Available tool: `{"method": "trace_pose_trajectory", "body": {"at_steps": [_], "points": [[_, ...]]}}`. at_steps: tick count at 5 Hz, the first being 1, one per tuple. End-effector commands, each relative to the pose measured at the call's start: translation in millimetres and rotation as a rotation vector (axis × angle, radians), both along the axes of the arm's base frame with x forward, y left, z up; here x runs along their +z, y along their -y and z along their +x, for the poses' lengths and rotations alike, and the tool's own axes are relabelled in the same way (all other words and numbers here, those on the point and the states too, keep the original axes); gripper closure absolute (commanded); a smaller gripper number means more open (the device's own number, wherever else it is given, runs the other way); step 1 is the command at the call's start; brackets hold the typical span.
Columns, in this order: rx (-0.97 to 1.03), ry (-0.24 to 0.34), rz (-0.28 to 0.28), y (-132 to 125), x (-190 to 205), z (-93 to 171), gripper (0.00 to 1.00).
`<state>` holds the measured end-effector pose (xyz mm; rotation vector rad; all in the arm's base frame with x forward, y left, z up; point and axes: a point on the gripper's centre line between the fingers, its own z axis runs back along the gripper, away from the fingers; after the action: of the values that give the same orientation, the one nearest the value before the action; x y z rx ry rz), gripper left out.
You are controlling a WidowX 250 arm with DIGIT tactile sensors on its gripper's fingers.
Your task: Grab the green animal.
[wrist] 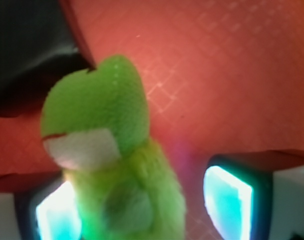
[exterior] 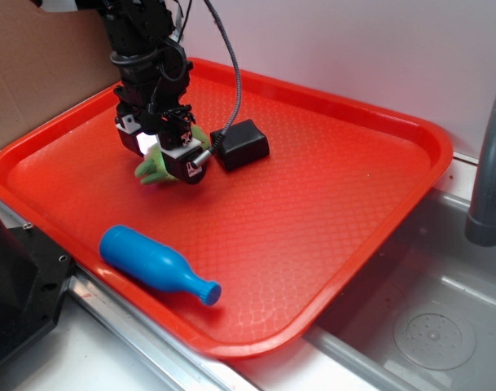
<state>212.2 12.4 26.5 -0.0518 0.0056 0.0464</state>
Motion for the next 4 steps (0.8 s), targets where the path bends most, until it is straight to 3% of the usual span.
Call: {"method": "trace_pose_trajectory", "body": {"at_steps": [1,3,4], "points": [[-0.006,0.028,-0.006,-2.9,4.8,10.2,1.0],[0.074,0.002,0.072,0.9,43.9,2.7,1.0],[0.13,0.009,0.056,12.1,91.8,-10.0,1.0]]}}
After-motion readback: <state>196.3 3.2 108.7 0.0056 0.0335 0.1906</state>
